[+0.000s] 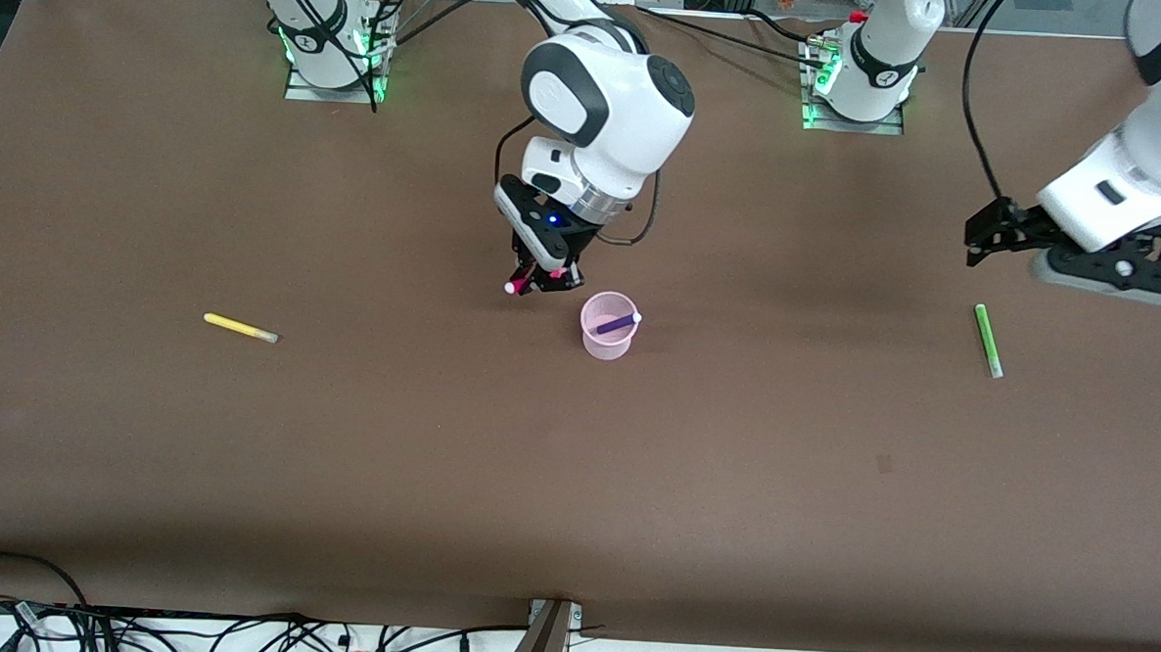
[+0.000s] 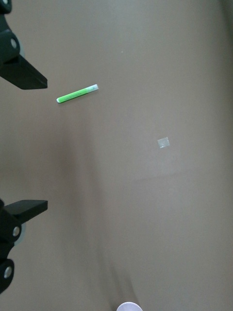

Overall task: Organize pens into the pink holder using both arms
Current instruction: 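Carry pink pen to the cup with the right gripper while the left gripper retracts, then lower the pink pen into the cup and open the right gripper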

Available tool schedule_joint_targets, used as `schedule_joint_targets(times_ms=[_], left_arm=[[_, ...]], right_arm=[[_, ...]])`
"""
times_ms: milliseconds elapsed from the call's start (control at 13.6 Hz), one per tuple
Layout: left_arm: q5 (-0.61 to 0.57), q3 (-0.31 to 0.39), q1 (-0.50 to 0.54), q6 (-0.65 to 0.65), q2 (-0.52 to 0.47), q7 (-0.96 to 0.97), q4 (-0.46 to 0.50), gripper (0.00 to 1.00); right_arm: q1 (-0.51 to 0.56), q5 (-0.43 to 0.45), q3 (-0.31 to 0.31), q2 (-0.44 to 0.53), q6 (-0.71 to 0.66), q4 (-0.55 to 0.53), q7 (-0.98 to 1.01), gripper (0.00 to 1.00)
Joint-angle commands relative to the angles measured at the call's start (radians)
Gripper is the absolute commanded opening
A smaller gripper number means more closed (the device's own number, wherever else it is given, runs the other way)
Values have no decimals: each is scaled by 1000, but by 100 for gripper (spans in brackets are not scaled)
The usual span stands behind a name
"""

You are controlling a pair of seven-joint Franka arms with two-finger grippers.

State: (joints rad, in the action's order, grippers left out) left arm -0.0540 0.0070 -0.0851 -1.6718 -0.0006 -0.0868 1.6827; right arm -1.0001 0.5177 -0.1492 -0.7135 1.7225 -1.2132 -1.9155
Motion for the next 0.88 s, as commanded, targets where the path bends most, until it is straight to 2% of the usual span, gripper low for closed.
schedule_joint_targets(times_ms=[0, 367, 807], left_arm=[[17, -87, 100, 62, -24, -7, 9, 100], [20, -81, 68, 135, 5, -40, -34, 100], [5, -25, 91, -26, 17, 12, -18, 100]], right_arm=[[-26, 68, -18, -72, 14, 87, -60, 0], [-35, 163, -20, -109, 118, 89, -123, 0], [-89, 217, -20, -147, 124, 87, -168, 0]])
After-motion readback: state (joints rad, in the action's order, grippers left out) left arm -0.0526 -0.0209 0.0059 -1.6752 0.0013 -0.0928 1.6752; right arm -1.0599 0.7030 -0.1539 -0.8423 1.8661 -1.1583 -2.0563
